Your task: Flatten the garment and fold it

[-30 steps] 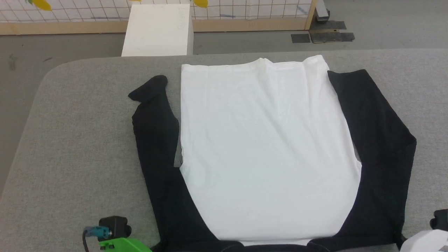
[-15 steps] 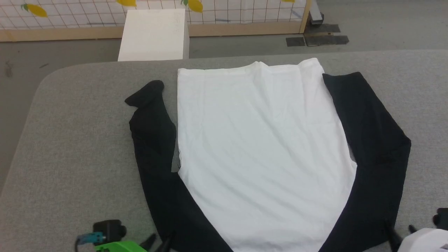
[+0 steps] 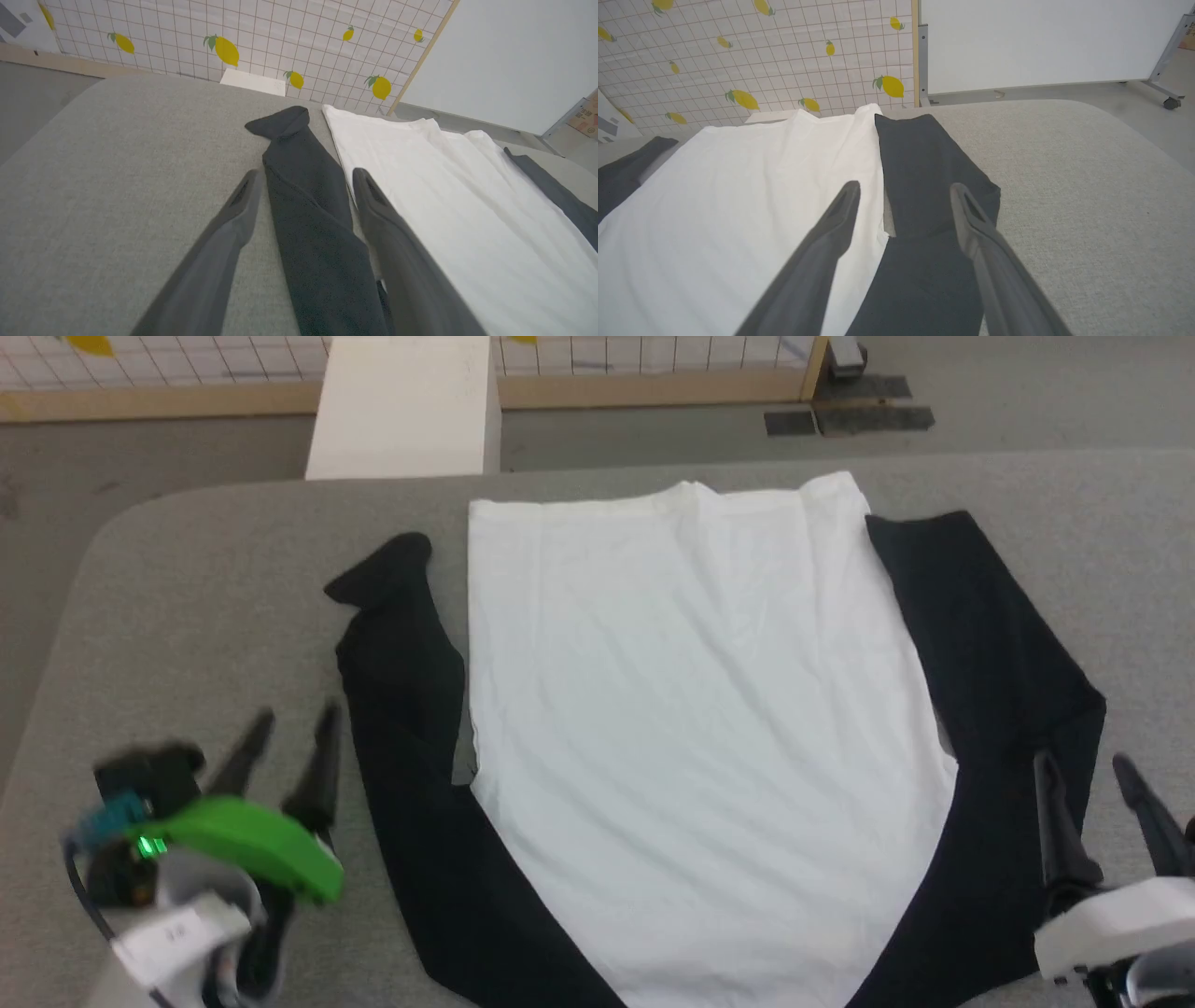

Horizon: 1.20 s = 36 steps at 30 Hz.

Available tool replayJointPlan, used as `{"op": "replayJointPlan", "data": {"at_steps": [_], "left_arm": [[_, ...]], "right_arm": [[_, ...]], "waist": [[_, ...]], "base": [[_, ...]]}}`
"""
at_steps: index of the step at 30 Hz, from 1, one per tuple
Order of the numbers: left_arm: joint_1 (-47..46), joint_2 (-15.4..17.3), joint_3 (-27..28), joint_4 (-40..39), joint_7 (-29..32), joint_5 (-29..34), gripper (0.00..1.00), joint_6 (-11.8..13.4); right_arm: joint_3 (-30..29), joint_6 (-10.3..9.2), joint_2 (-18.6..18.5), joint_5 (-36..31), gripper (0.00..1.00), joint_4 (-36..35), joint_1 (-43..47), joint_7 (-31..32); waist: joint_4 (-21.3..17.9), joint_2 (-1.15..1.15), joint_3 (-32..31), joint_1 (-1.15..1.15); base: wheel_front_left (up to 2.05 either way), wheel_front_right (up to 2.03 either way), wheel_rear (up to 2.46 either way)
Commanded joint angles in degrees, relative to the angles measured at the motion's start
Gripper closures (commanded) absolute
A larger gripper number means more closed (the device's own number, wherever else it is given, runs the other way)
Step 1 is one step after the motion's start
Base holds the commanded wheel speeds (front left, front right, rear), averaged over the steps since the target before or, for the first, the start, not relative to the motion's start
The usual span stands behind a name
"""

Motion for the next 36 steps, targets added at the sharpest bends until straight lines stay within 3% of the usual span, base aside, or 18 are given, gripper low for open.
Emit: {"op": "replayJointPlan", "data": {"at_steps": [1, 6, 12, 20, 26, 36], "left_arm": [[-3.92, 1.57, 0.21, 0.71, 0.44, 1.05, 0.00, -0.01], [-14.64, 5.95, -0.09, 2.71, 5.22, 2.95, 0.00, -1.23], [-28.85, 11.03, 0.39, 5.01, 15.68, 1.21, 0.00, -3.28], [-43.58, 13.63, -2.30, 8.96, 30.68, -0.07, 0.00, -3.46], [-47.20, 14.44, -5.61, 12.54, 41.60, 0.17, 0.00, -1.87], [-46.80, 17.27, -9.09, 13.28, 50.76, 2.43, 0.00, 0.40]], "right_arm": [[1.10, -0.09, -0.68, -0.34, 0.00, -0.48, -1.86, -2.05], [3.69, -0.09, -1.87, -0.55, 0.00, -0.36, -6.89, -5.75], [5.64, -0.09, -1.85, -0.64, 0.00, -0.89, -12.63, -7.21], [7.55, -0.09, -1.07, -1.42, 0.00, -2.63, -18.30, -8.95], [9.63, -0.09, -0.49, -1.76, 0.00, -1.93, -20.95, -9.81], [11.31, -0.09, 0.63, -1.74, 0.00, -1.18, -21.24, -10.34]], "waist": [[-1.26, 0.00, 3.91, 0.00], [-2.91, 0.00, 9.98, 0.00], [-5.54, 0.00, 17.30, 0.00], [-8.93, 0.00, 23.84, 0.00], [-10.78, 0.00, 25.56, 0.00], [-12.09, 0.00, 25.94, 0.00]], "base": [[0.00, 0.00, 0.00], [0.00, 0.00, 0.00], [0.00, 0.00, 0.00], [0.00, 0.00, 0.00], [0.00, 0.00, 0.00], [0.00, 0.00, 0.00]]}}
